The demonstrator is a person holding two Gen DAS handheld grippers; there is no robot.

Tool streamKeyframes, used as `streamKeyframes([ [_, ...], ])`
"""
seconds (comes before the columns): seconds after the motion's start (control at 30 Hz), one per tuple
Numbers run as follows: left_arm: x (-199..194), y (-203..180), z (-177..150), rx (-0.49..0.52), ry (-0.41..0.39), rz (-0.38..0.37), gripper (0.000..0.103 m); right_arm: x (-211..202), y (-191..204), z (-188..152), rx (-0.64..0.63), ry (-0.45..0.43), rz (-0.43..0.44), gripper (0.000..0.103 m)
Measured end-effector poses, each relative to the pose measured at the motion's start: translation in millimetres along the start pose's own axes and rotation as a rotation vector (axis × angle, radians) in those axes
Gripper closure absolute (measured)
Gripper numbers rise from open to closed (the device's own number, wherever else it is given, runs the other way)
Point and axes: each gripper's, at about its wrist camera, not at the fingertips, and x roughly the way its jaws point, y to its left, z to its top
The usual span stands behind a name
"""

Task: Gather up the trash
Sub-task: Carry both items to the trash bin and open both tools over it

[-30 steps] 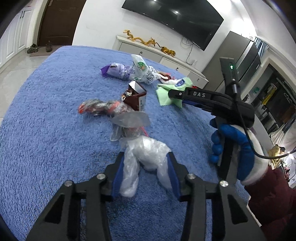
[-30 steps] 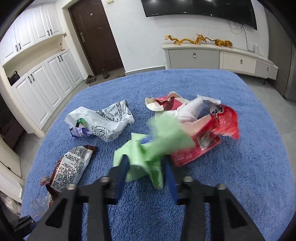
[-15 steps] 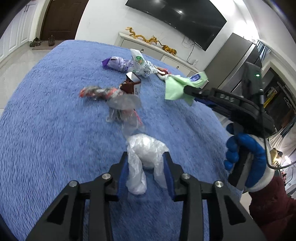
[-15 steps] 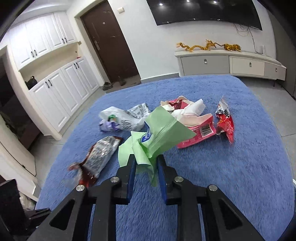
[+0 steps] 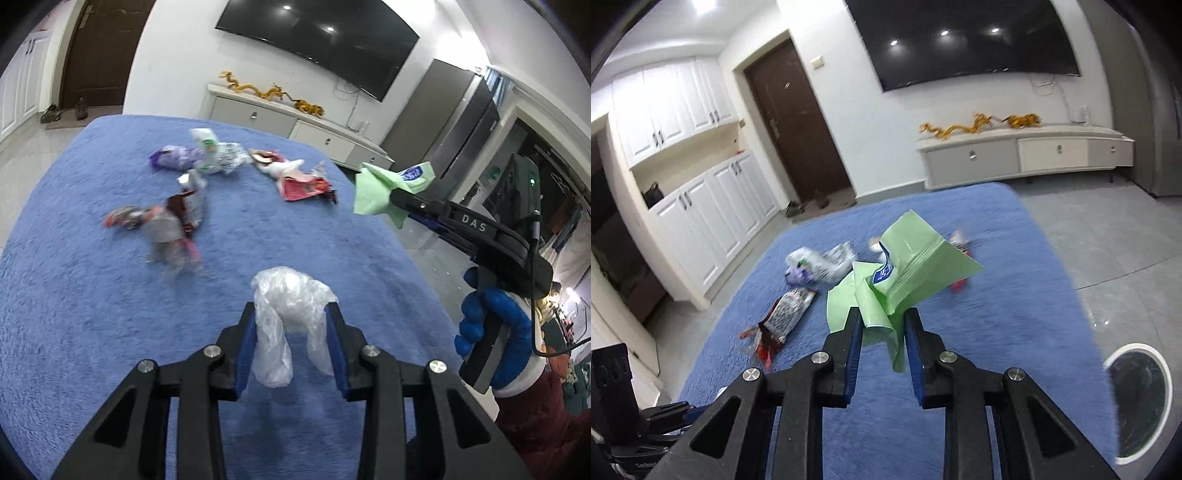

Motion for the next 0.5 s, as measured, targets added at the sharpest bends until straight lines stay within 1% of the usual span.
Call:
streamKeyframes([
  [0.17,8,-29,-1,0.048,0.018,-0.007,0.069,-35,-35,-3,0.057,-0.062,-0.051,0.081],
  [0.23,11,-36,-1,0.051,0.029,-0.021,0.069,-48,-52,-7,0.078,-0.088,-0.09,0.081],
  [0.5,35,-75,17,0.108,0.076,-0.046,0.069,-76,-114,-19,0.18,-0.158,-0.185,0.081],
])
